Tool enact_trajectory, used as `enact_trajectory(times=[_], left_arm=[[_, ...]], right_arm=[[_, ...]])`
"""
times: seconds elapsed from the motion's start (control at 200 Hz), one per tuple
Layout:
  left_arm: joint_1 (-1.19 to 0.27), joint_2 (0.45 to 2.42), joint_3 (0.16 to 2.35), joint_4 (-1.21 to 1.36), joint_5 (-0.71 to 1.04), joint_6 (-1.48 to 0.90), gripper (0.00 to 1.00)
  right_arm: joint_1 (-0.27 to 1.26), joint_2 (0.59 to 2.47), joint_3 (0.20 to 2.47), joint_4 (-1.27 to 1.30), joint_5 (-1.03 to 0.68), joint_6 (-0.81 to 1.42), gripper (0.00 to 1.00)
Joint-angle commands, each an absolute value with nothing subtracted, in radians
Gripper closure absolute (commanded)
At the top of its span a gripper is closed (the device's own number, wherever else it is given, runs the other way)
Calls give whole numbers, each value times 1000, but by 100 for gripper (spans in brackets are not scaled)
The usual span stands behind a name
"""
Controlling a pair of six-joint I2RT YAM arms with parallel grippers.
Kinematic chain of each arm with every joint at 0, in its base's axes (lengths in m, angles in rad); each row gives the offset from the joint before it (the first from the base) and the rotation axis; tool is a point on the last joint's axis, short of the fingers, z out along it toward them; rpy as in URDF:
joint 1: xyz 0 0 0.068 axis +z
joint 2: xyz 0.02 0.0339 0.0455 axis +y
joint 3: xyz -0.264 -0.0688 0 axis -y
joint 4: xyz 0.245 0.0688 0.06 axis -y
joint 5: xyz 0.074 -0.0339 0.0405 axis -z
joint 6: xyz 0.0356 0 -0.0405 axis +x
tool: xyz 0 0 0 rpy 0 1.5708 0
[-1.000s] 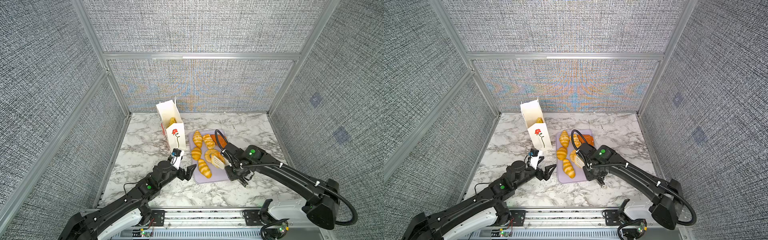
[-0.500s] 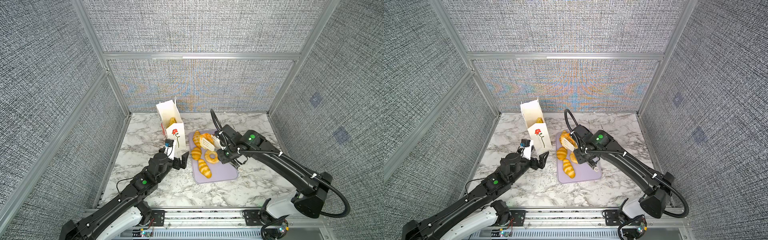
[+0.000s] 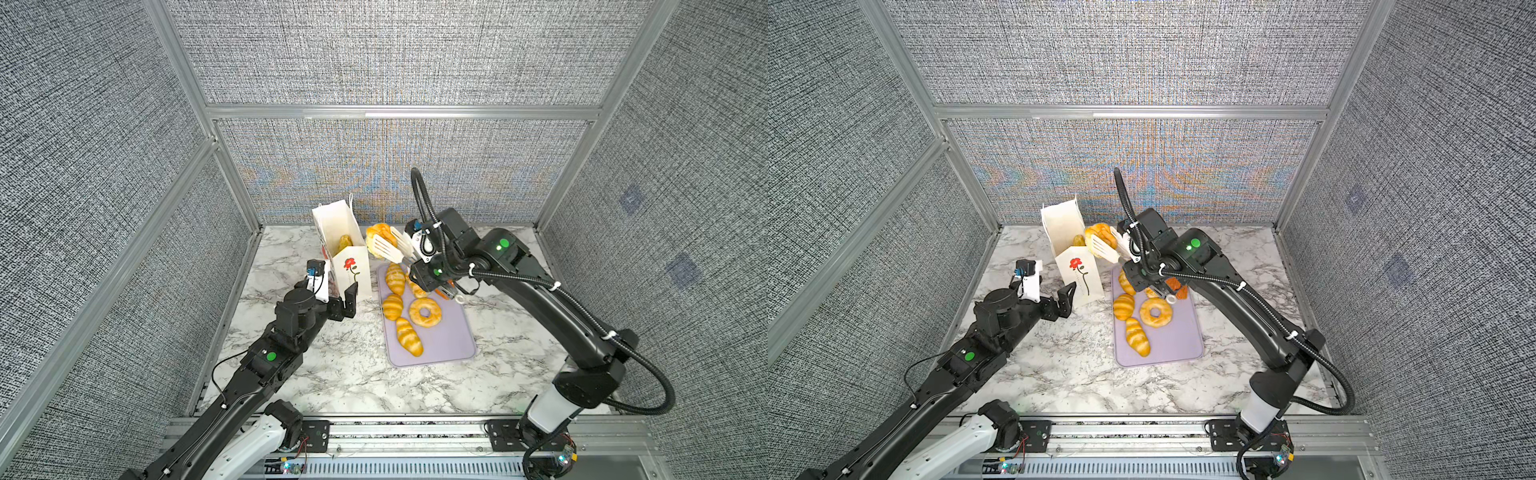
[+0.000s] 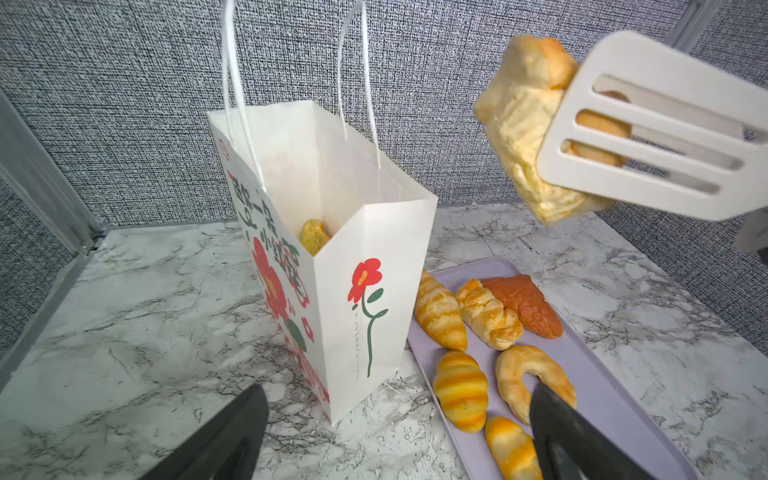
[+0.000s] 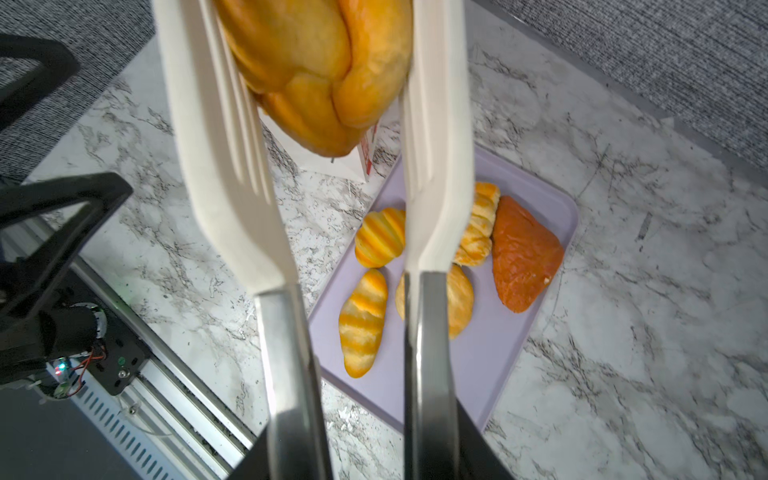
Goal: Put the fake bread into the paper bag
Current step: 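Lift the pastry in the tongs over to the bag opening, right gripper, then lower the pastry into the bag and open the tongs, right gripper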
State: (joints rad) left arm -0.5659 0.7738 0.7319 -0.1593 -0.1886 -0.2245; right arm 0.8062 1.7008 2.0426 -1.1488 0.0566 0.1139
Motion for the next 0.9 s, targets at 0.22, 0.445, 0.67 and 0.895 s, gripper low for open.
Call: enact_trajectory(times=[0.22,0.445,0.67,0.895], left_arm=[[-475,767,752,-222,-215,-222,1],[-460,774,748,-206,-217,-220,1],[-459,829,758,-192,-180,-220,1],[-459,844,767,-193,-187,-205,1]], right_arm=[[808,1858,2247,-998,-74,52,58],[806,1965,2308,-962,-37,45,58],[800,2003,2304,-910,3,56,57],[802,2033,2307,-923,28,54,54]])
